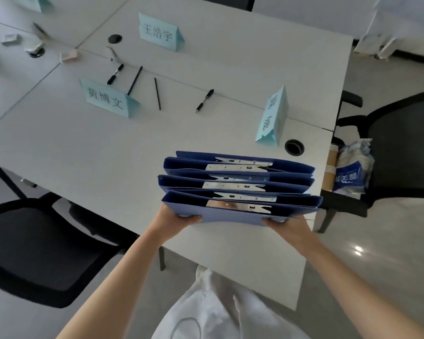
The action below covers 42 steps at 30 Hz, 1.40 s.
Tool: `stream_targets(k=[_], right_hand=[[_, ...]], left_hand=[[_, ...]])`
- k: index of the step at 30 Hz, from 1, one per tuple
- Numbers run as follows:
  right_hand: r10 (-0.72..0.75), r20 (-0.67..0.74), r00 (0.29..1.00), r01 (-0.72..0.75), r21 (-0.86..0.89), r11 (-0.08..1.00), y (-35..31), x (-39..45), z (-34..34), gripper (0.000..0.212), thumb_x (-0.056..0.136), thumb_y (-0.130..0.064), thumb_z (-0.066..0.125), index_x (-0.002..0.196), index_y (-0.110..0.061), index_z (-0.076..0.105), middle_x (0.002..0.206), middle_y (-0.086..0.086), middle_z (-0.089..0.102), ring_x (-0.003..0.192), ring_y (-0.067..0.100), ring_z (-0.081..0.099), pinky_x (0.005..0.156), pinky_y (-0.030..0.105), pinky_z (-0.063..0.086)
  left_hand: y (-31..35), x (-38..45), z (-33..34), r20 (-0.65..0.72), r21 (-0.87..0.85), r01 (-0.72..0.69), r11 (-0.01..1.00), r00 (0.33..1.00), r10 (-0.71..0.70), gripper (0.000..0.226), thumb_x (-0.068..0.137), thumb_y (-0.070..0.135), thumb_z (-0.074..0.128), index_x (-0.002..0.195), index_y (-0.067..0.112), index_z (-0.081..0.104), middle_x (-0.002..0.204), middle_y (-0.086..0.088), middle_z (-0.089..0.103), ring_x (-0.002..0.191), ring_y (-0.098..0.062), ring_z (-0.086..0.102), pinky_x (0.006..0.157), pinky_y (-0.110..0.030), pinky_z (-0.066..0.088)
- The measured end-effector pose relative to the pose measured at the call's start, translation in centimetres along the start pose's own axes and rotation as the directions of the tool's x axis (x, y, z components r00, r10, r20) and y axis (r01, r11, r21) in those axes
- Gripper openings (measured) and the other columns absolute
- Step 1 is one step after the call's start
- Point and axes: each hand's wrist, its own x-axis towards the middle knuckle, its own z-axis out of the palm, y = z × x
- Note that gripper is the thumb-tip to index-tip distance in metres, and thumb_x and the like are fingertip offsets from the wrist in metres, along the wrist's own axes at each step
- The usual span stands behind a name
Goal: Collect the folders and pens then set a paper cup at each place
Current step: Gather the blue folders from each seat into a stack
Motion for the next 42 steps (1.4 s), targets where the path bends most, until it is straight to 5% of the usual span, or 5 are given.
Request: stream_targets(k=[12, 18, 24, 30, 42], right_hand=[[0.103, 0.268, 0.958, -0.094, -0.045, 0.995, 2.6, 1.5, -1.6, 0.050, 0.068, -0.019, 0.086, 0.104, -0.037, 0.056, 0.107, -0.012, 0.063, 0.102, 0.009, 0.062, 0.089, 0.018, 0.053], [0.245, 0.321, 0.915, -0.251, -0.025, 0.968, 3.3, 2.0, -1.9, 0.032, 0.079, -0.010, 0.079, 0.104, -0.017, 0.060, 0.087, -0.017, 0.065, 0.085, 0.003, 0.061, 0.063, 0.007, 0.049], [0.042, 0.148, 0.988, -0.047, 0.036, 0.998, 2.1, 2.5, -1.6, 0.051, 0.079, 0.003, 0.074, 0.119, -0.018, 0.052, 0.101, -0.020, 0.056, 0.081, -0.020, 0.056, 0.069, -0.002, 0.043], [0.051, 0.251, 0.967, -0.069, 0.065, 0.996, 2.4, 3.2, -2.6, 0.068, 0.078, -0.013, 0.080, 0.135, -0.027, 0.046, 0.122, -0.010, 0.065, 0.111, 0.007, 0.063, 0.088, 0.029, 0.056], [0.385, 0.258, 0.886, -0.415, 0.072, 0.907, 1.2, 3.0, 1.4, 0.041, 0.084, -0.031, 0.072, 0.120, -0.032, 0.053, 0.113, -0.012, 0.069, 0.099, 0.012, 0.068, 0.079, 0.034, 0.056]], left_hand=[[-1.2, 0.1, 0.7, 0.124, 0.251, 0.183, 0.951, 0.968, -0.219, 0.049, 0.077, 0.010, 0.080, 0.120, 0.020, 0.059, 0.111, 0.003, 0.061, 0.103, -0.014, 0.053, 0.089, -0.022, 0.039], [-1.2, 0.5, 0.9, 0.125, 0.193, 0.148, 0.970, 0.977, -0.174, 0.045, 0.082, 0.010, 0.074, 0.119, 0.025, 0.052, 0.109, 0.010, 0.060, 0.097, -0.004, 0.057, 0.092, -0.018, 0.049], [-0.4, 1.3, 1.8, 0.048, 0.009, 0.037, 0.999, 0.998, -0.038, 0.056, 0.083, -0.008, 0.067, 0.125, 0.020, 0.042, 0.112, 0.022, 0.052, 0.089, 0.028, 0.051, 0.073, 0.000, 0.042], [-0.9, 2.5, 0.4, 0.173, -0.080, 0.087, 0.993, 0.982, -0.073, 0.060, 0.078, 0.001, 0.075, 0.127, 0.023, 0.048, 0.119, 0.008, 0.064, 0.100, 0.004, 0.063, 0.076, -0.017, 0.053], [-0.3, 6.9, -5.2, 0.529, 0.095, 0.381, 0.920, 0.763, -0.371, 0.058, 0.077, 0.032, 0.073, 0.132, 0.031, 0.052, 0.123, 0.012, 0.067, 0.112, -0.011, 0.065, 0.098, -0.043, 0.051]])
